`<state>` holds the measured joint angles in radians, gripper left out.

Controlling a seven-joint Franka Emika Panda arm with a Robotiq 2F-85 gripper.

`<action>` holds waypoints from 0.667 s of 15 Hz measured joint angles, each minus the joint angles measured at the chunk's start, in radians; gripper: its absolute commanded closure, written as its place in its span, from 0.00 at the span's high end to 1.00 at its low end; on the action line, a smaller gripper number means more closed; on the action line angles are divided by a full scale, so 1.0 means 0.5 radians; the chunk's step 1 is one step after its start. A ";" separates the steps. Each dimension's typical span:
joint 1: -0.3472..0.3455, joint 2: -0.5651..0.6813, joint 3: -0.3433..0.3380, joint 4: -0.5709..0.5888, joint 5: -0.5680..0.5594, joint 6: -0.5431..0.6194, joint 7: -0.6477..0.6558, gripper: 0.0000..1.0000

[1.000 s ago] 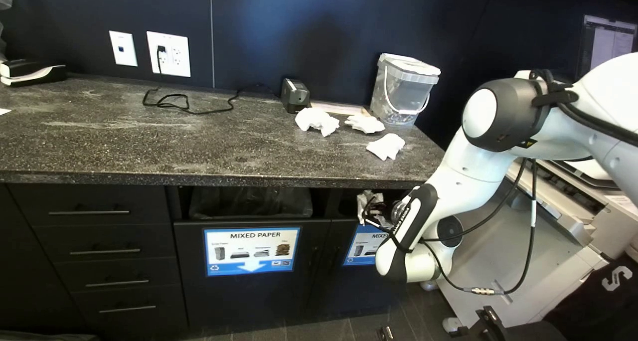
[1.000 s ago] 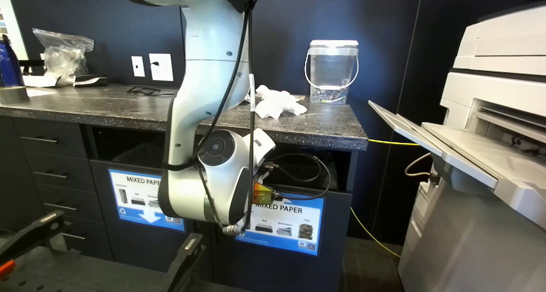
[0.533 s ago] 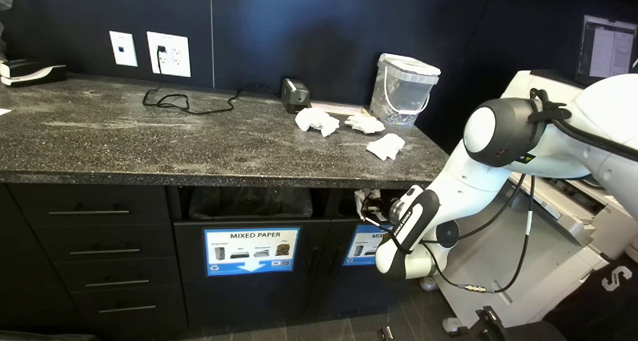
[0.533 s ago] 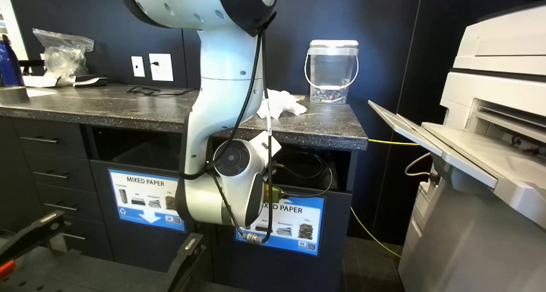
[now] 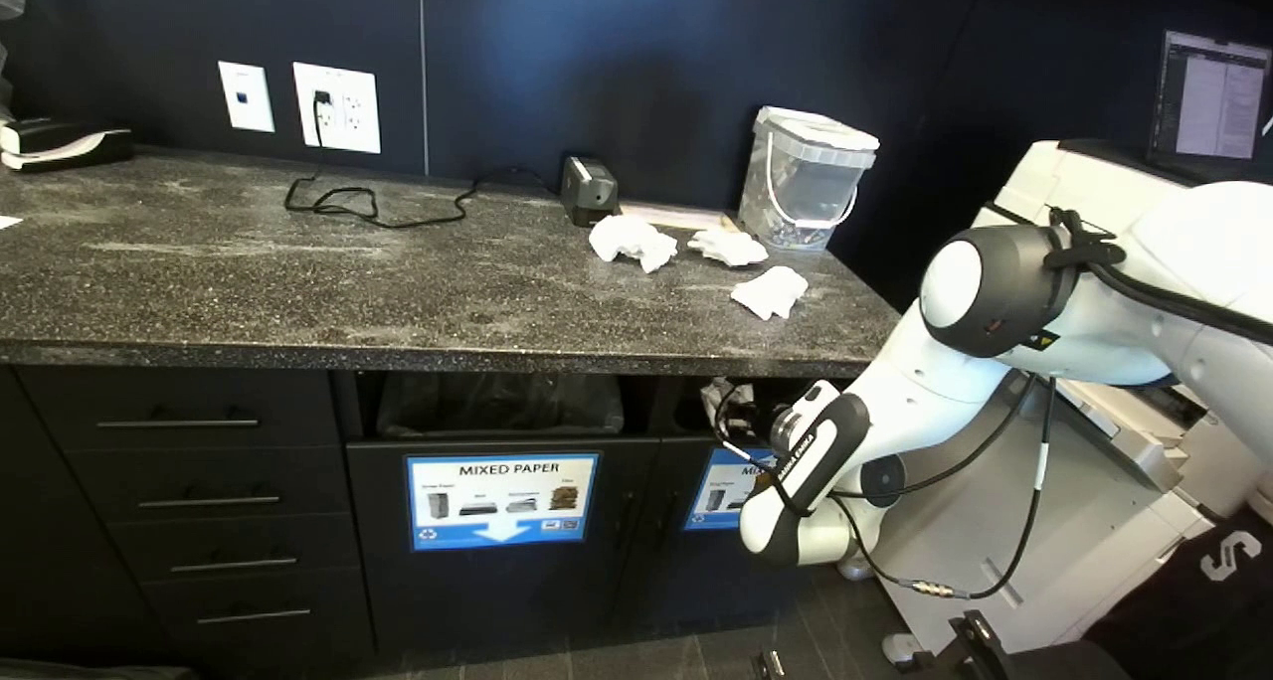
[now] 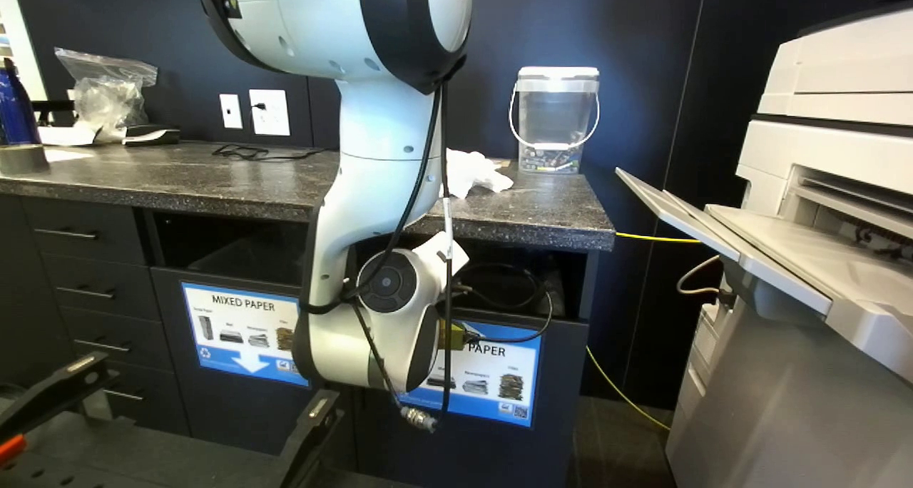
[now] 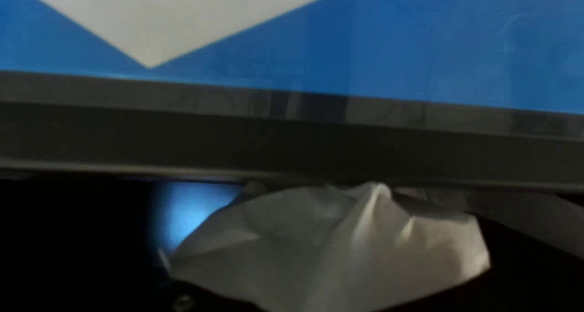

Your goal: Put the white pieces of papers in the right bin

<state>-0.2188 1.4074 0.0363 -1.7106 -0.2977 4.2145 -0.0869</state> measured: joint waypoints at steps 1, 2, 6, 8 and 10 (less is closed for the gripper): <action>0.001 0.002 0.000 0.000 0.000 0.000 -0.001 0.40; 0.002 0.002 0.000 0.000 0.000 0.000 -0.005 0.45; 0.012 0.001 -0.001 -0.001 0.007 0.000 -0.056 0.77; 0.017 -0.007 -0.001 -0.001 0.009 0.000 -0.088 0.90; 0.019 -0.029 -0.001 0.000 0.009 0.000 -0.128 1.00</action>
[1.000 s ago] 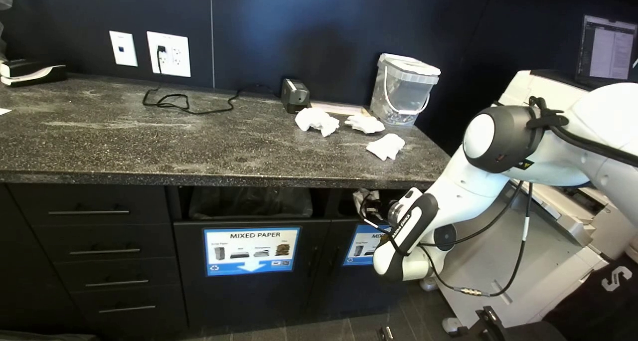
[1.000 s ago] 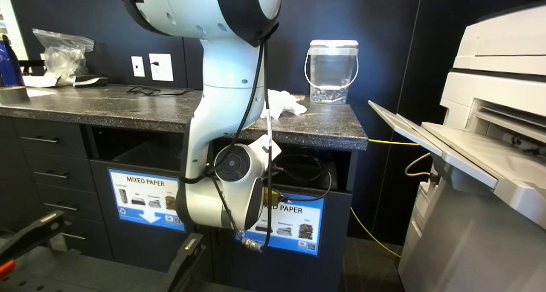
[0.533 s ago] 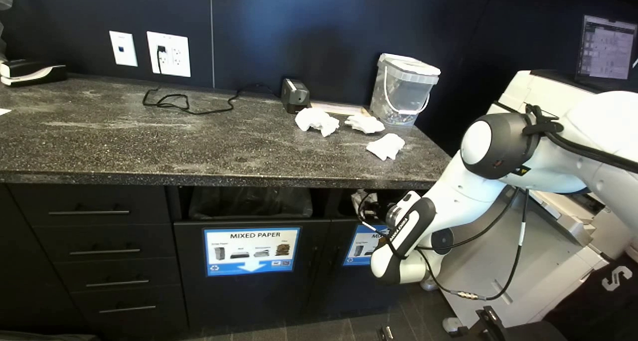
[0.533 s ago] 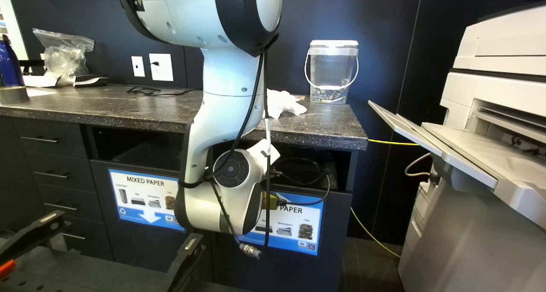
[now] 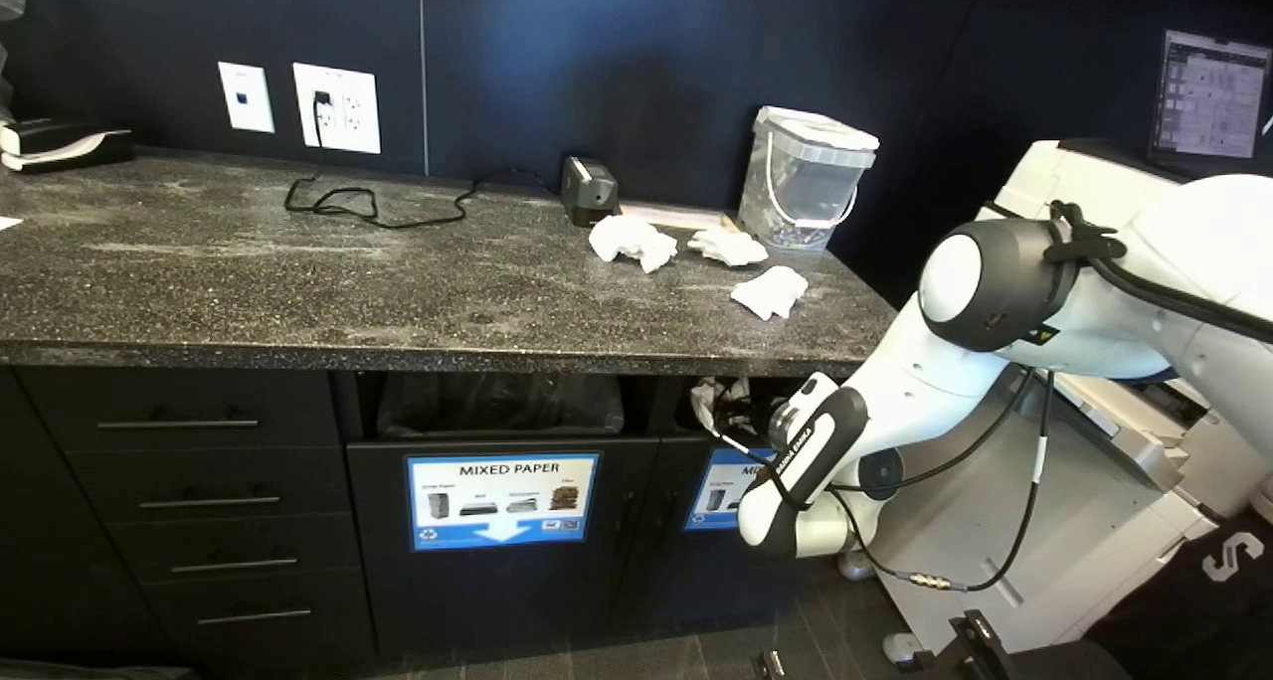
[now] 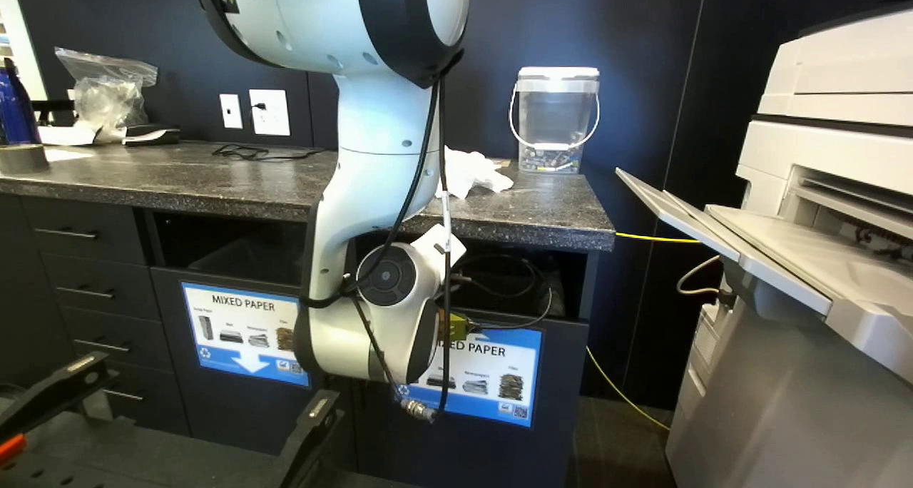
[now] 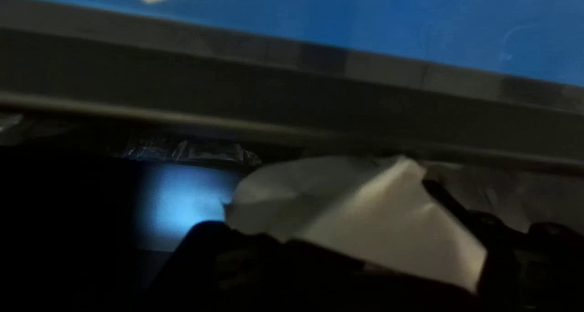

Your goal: Put the white pieces of papers in the right bin

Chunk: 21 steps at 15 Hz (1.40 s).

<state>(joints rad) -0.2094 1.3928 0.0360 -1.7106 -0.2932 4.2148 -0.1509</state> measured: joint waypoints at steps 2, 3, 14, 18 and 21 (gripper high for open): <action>0.001 -0.036 0.006 0.001 0.006 0.000 -0.049 1.00; 0.000 -0.057 0.011 0.002 0.011 0.000 -0.074 1.00; 0.142 -0.178 -0.069 -0.132 0.318 -0.058 -0.257 1.00; 0.304 -0.408 -0.221 -0.457 0.455 -0.356 -0.232 1.00; 0.358 -0.614 -0.269 -0.705 0.458 -0.564 -0.205 1.00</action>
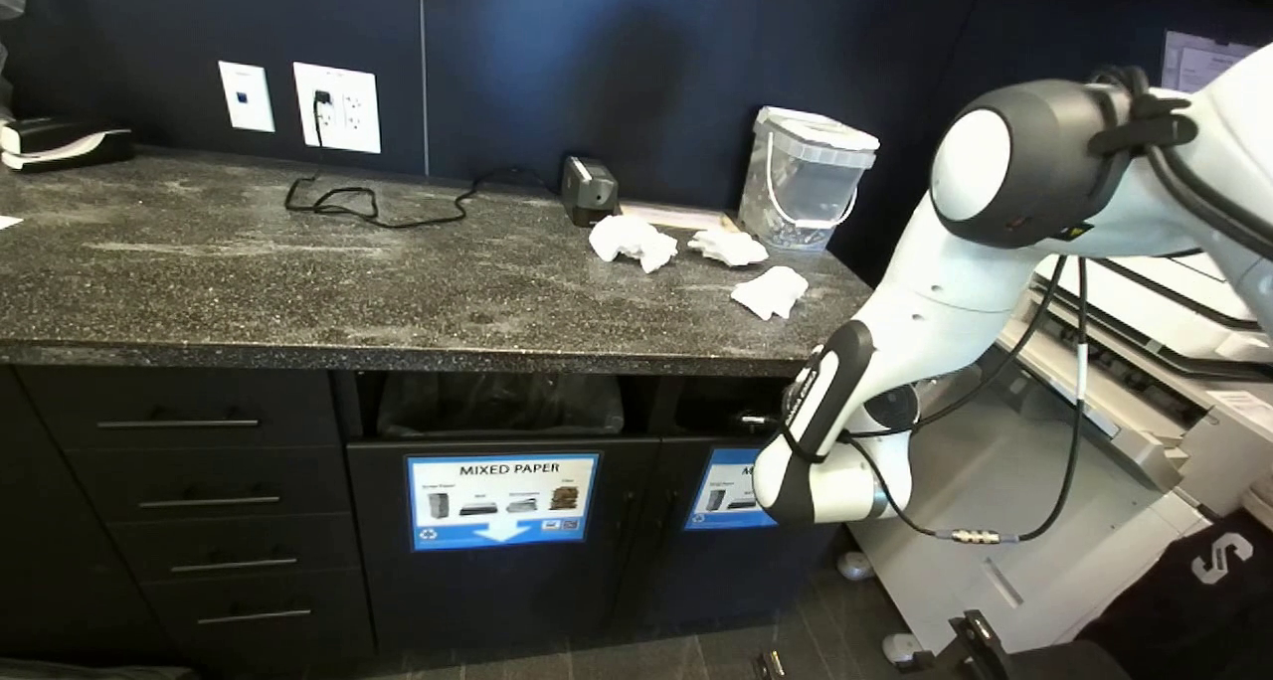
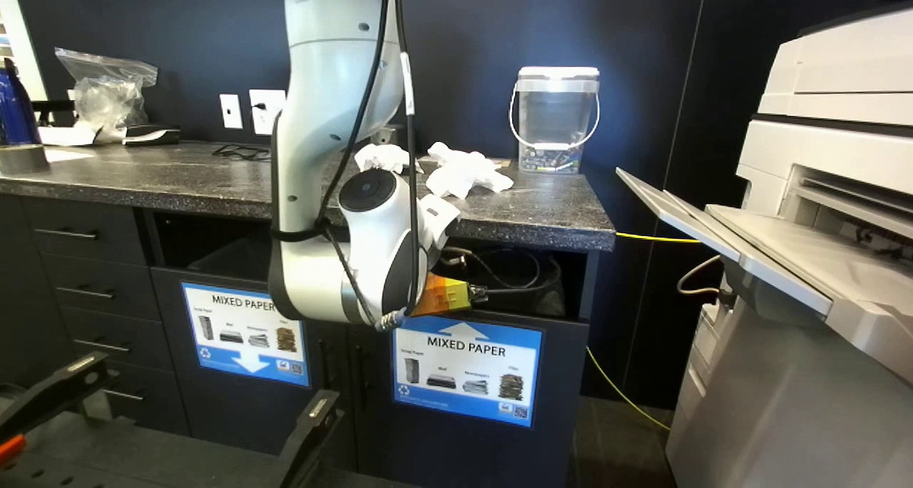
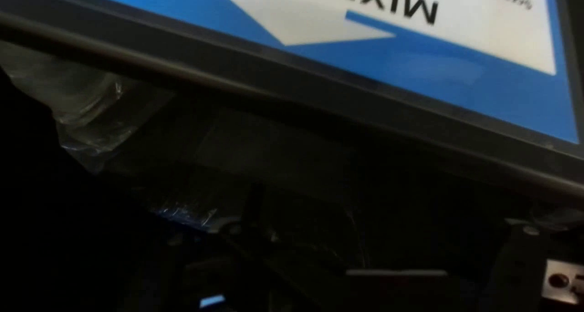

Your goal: Put the white pieces of papers in the right bin

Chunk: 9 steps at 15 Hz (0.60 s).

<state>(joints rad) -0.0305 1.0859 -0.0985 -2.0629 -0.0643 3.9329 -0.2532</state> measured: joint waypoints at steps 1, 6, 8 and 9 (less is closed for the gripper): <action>0.005 -0.074 -0.003 -0.078 -0.005 -0.089 0.006 1.00; 0.004 -0.544 -0.004 -0.412 -0.136 -0.747 0.023 1.00; -0.003 -0.770 0.004 -0.487 -0.174 -1.068 0.033 1.00; -0.011 -0.880 0.018 -0.512 -0.180 -1.216 0.034 1.00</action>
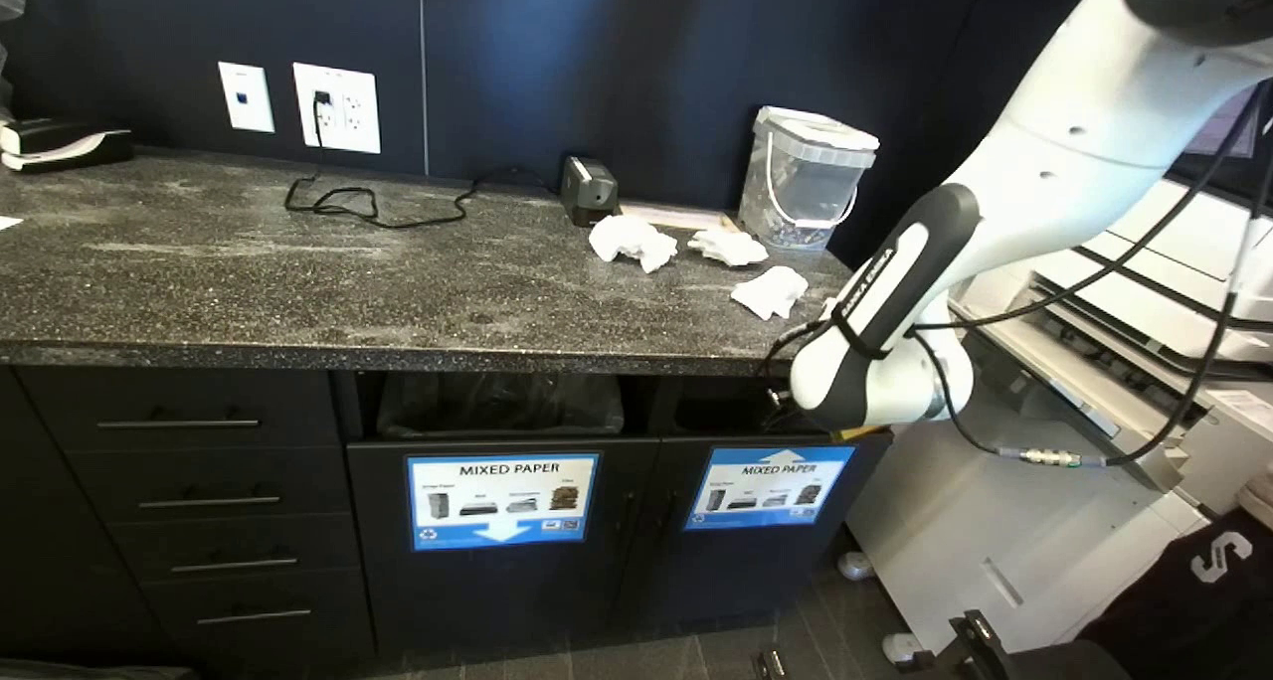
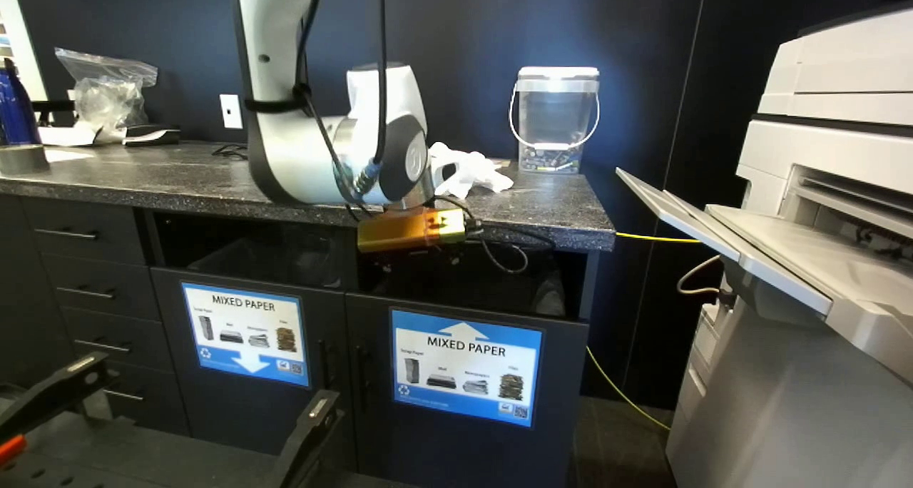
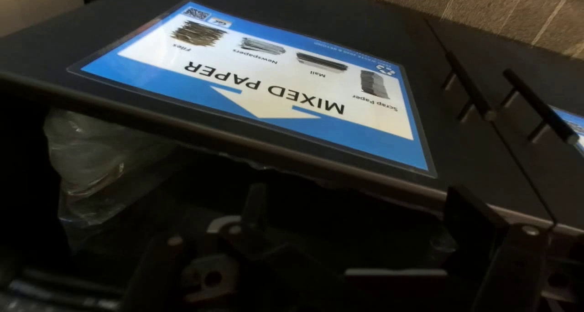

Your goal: Put the white pieces of papers in the right bin

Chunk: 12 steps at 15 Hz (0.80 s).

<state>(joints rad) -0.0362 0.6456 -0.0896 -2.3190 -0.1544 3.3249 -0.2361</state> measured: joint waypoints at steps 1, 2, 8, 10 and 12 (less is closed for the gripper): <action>-0.028 -0.118 0.033 -0.017 -0.006 -0.161 0.000 1.00; -0.063 -0.230 0.078 -0.024 -0.007 -0.311 0.000 1.00; -0.236 -0.686 0.350 0.060 0.197 -0.992 -0.027 1.00; -0.232 -0.712 0.378 0.155 0.308 -1.107 -0.037 1.00; -0.233 -0.689 0.409 0.268 0.432 -1.158 -0.101 1.00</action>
<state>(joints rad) -0.1527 0.3010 0.1148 -2.1851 0.0618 2.7459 -0.2867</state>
